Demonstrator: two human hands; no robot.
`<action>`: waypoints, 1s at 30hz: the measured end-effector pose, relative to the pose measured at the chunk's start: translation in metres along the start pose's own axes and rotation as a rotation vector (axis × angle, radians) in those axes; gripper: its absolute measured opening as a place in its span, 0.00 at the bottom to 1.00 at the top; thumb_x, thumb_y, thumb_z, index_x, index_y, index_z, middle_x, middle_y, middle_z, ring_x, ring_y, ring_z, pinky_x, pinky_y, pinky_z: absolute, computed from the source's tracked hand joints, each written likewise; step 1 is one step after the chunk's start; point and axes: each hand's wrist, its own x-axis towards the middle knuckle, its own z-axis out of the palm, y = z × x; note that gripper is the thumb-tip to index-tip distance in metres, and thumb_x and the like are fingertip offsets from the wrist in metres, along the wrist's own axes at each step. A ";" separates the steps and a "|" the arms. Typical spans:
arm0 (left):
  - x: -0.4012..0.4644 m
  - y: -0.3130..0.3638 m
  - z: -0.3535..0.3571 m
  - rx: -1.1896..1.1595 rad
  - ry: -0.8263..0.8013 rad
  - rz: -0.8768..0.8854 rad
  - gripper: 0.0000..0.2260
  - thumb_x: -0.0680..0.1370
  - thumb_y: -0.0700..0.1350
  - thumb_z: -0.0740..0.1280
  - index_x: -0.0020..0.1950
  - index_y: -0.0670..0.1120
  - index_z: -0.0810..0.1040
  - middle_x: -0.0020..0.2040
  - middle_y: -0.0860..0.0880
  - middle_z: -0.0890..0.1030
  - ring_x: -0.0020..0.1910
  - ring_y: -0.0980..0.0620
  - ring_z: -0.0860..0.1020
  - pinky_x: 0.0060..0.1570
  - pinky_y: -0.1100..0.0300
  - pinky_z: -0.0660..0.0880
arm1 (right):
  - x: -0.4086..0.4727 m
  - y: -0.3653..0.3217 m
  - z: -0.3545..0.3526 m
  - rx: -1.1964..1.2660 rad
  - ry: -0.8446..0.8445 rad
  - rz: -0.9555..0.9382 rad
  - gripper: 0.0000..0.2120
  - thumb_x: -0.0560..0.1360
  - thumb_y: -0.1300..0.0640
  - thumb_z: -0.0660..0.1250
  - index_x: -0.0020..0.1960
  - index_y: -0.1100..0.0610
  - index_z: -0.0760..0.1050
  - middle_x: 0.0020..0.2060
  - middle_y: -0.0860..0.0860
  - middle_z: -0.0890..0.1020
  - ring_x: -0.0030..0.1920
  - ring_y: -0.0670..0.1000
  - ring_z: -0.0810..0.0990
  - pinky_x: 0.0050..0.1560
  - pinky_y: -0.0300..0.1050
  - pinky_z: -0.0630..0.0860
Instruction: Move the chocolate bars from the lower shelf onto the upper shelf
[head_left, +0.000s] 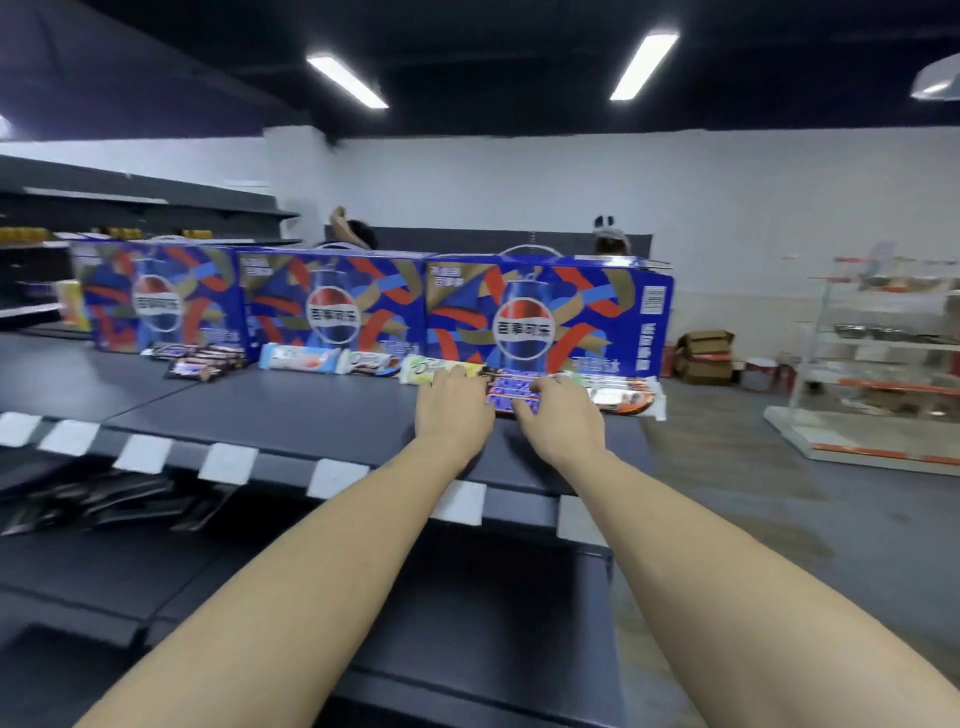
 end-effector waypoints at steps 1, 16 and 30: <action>-0.008 -0.016 -0.005 0.017 -0.002 -0.023 0.14 0.79 0.51 0.62 0.61 0.47 0.78 0.59 0.45 0.76 0.61 0.45 0.72 0.55 0.52 0.69 | -0.002 -0.018 0.006 0.023 -0.017 -0.035 0.17 0.78 0.46 0.62 0.60 0.56 0.76 0.57 0.55 0.78 0.58 0.58 0.75 0.54 0.51 0.73; -0.159 -0.318 -0.097 0.223 -0.015 -0.508 0.16 0.80 0.51 0.61 0.65 0.47 0.71 0.60 0.45 0.73 0.59 0.45 0.72 0.50 0.53 0.72 | -0.082 -0.345 0.102 0.416 -0.236 -0.479 0.17 0.79 0.52 0.62 0.67 0.54 0.72 0.60 0.52 0.76 0.59 0.53 0.76 0.54 0.49 0.75; -0.244 -0.537 -0.095 0.224 -0.218 -0.699 0.17 0.80 0.52 0.61 0.67 0.47 0.72 0.63 0.44 0.72 0.63 0.43 0.69 0.56 0.51 0.70 | -0.159 -0.533 0.229 0.395 -0.554 -0.584 0.23 0.78 0.54 0.61 0.72 0.53 0.66 0.66 0.51 0.73 0.63 0.54 0.74 0.57 0.49 0.73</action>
